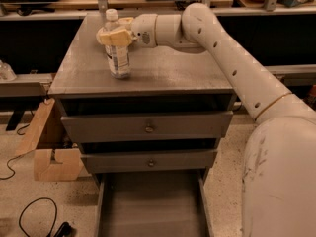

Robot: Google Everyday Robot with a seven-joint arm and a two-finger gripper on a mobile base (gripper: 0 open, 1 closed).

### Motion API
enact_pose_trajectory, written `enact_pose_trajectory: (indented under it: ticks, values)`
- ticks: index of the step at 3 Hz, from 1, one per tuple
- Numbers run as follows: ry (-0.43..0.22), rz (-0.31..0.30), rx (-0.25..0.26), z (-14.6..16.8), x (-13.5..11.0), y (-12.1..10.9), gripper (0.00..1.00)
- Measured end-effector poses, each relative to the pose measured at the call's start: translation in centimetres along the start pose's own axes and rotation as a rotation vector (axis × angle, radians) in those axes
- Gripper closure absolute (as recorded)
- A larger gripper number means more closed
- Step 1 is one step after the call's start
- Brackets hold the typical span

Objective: Pick blue plastic bottle from bottom drawer and place on counter

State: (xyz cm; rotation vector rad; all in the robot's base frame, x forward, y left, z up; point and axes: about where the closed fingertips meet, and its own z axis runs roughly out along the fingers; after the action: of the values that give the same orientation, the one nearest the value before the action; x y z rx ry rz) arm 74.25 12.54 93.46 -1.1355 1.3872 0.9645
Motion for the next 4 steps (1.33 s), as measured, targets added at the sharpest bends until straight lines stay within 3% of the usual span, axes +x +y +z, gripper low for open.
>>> enact_pose_trajectory:
  ticks: [1, 2, 3, 4]
  values:
    - [0.000, 0.000, 0.000, -0.10, -0.79, -0.02, 0.84]
    - [0.000, 0.000, 0.000, -0.13, -1.06, -0.03, 0.53]
    - [0.000, 0.000, 0.000, -0.13, -1.06, -0.03, 0.30]
    - [0.000, 0.000, -0.002, 0.00, -1.05, 0.03, 0.01]
